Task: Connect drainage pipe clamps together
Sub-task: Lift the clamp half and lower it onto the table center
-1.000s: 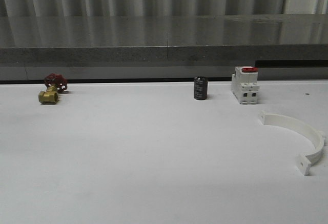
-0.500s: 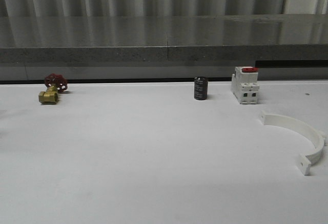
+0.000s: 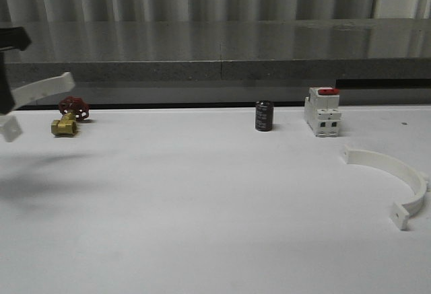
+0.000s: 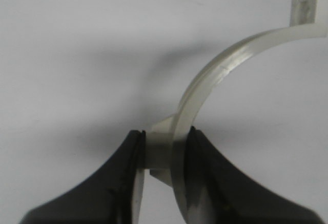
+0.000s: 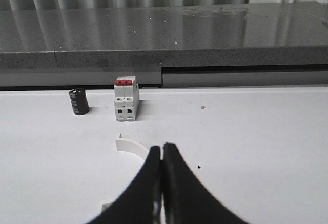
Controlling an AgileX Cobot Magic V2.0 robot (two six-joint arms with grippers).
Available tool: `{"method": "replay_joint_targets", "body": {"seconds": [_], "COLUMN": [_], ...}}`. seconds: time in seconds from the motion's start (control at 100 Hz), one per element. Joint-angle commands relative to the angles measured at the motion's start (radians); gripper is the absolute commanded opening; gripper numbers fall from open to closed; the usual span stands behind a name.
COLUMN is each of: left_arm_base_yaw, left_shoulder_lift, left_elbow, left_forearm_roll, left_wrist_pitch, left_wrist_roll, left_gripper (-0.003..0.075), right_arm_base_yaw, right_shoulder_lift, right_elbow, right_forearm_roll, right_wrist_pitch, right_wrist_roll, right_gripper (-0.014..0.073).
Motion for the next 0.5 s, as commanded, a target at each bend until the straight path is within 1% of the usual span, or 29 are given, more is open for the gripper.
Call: {"method": "replay_joint_targets", "body": {"seconds": [0.0, 0.16, 0.27, 0.38, 0.49], "left_arm_base_yaw": [-0.094, -0.259, -0.351, -0.404, -0.425], "left_shoulder_lift": [-0.043, -0.024, 0.004, 0.057, 0.113], "left_elbow": [-0.024, -0.024, -0.024, -0.03, -0.053], "left_forearm_roll": [-0.009, 0.059, 0.064, 0.077, 0.087], "left_wrist_pitch": [-0.036, -0.124, -0.169, -0.191, -0.198], "left_wrist_roll": [-0.075, -0.229, -0.263, -0.326, -0.391], "left_gripper": [0.0071, 0.0071, 0.0071, 0.0072, 0.0073], "right_arm_base_yaw": [-0.005, -0.005, -0.005, -0.005, -0.005], "right_shoulder_lift": [-0.02, -0.02, -0.02, -0.02, -0.02], "right_elbow": [-0.016, -0.016, -0.016, -0.016, -0.016], "right_forearm_roll": [0.004, 0.004, 0.004, 0.004, 0.004], "right_wrist_pitch": [-0.082, -0.082, -0.082, -0.082, -0.082], "right_wrist_roll": [-0.008, -0.008, -0.008, -0.008, -0.008], "right_gripper": [-0.0067, -0.0067, -0.0067, -0.0067, -0.0067]}}
